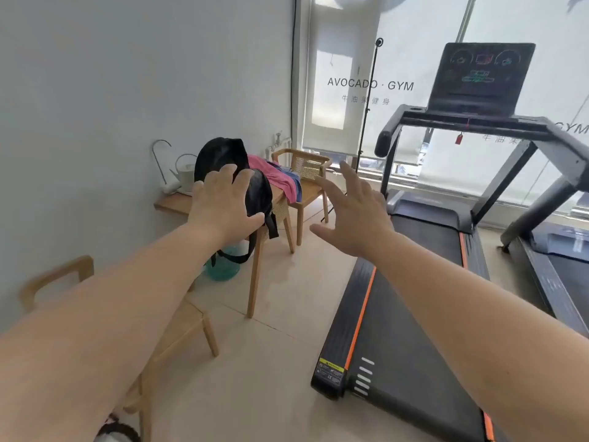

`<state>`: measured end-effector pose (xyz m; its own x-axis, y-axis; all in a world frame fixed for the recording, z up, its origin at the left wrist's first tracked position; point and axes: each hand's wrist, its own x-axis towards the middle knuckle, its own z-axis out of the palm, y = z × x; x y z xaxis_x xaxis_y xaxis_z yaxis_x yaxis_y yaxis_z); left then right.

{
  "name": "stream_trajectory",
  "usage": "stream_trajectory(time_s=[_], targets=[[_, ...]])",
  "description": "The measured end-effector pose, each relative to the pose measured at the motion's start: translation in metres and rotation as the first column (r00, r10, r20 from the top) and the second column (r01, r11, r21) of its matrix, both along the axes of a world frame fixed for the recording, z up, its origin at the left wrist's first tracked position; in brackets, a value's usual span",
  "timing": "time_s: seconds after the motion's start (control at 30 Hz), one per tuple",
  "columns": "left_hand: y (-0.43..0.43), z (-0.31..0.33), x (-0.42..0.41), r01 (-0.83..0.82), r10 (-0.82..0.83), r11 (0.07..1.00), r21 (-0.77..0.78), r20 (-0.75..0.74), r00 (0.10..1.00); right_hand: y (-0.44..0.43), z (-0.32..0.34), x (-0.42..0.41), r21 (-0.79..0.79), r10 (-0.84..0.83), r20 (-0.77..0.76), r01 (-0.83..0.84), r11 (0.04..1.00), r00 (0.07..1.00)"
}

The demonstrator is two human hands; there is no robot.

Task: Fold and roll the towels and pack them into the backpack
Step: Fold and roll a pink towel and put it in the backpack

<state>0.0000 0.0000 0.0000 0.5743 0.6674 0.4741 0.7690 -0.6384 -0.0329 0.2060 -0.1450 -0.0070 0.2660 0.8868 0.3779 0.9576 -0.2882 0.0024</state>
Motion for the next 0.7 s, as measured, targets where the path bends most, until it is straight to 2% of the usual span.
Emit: stream_trajectory(time_s=[0.2,0.37,0.5,0.7], targets=[[0.077,-0.015,0.083,-0.064,0.062,0.997,-0.032,-0.060,0.996,0.087,-0.022,0.093,0.000,0.035,-0.089,-0.035,0.999,0.995],[0.142,-0.036,0.141,-0.094,0.088,0.995,-0.036,-0.156,0.984,0.155,-0.044,0.162,-0.089,0.091,-0.086,-0.098,0.991,0.992],[0.196,-0.053,0.179,-0.092,0.076,0.993,-0.074,-0.192,0.978,0.213,-0.064,0.196,-0.127,0.095,-0.175,-0.118,0.985,0.980],[0.306,-0.071,0.227,-0.052,0.038,0.997,-0.064,-0.201,0.979,0.319,-0.090,0.234,-0.175,0.064,-0.181,-0.096,0.980,0.981]])
